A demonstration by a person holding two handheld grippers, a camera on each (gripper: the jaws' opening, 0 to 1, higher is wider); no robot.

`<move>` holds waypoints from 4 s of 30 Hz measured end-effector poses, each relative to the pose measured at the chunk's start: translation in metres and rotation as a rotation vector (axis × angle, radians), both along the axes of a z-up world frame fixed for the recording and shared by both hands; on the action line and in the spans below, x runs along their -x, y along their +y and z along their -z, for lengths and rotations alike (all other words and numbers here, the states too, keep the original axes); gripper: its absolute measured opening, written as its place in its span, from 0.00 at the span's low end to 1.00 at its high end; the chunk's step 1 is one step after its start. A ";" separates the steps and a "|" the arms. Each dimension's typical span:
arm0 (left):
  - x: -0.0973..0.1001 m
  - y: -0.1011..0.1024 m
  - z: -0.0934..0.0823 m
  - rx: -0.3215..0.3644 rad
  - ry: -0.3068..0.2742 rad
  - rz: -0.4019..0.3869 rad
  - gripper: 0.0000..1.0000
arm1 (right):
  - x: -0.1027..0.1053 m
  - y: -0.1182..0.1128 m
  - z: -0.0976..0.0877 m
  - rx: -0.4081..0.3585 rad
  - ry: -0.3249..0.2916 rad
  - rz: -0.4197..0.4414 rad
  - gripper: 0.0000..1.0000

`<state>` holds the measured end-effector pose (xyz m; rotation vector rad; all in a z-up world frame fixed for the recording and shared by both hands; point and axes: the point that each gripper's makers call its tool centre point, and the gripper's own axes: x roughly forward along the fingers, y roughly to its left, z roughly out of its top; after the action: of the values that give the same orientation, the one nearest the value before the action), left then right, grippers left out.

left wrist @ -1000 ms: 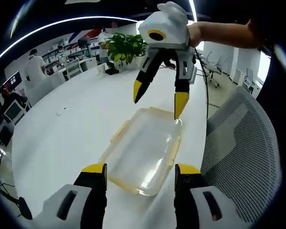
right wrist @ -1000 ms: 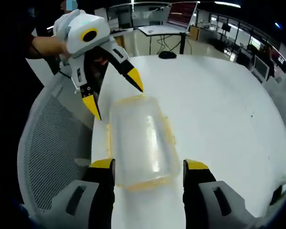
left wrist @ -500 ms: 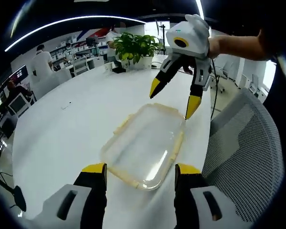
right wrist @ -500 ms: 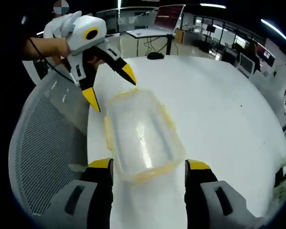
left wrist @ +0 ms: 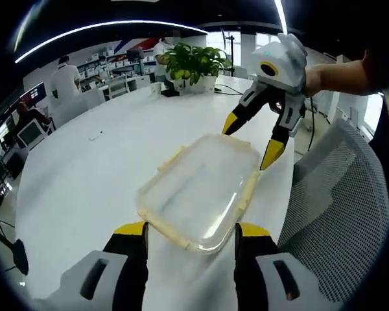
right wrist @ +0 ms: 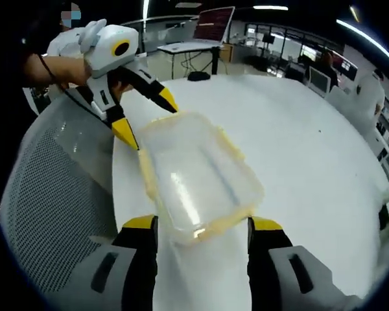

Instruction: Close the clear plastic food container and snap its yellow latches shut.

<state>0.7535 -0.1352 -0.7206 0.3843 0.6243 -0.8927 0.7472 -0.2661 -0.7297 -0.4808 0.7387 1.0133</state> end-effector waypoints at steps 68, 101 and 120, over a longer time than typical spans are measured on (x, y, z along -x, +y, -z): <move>-0.115 0.004 0.003 -0.041 0.019 -0.002 0.46 | -0.113 0.007 0.000 -0.015 -0.004 0.074 0.52; -0.063 0.021 -0.030 0.102 -0.001 -0.131 0.67 | -0.052 -0.012 -0.031 -0.151 -0.091 0.261 0.69; -0.018 0.041 -0.047 0.159 -0.017 -0.201 0.90 | -0.013 -0.037 -0.048 -0.186 -0.125 0.357 0.86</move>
<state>0.7712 -0.0945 -0.6733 0.1825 0.5610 -0.7398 0.7598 -0.3032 -0.6820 -0.2370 0.5865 0.7023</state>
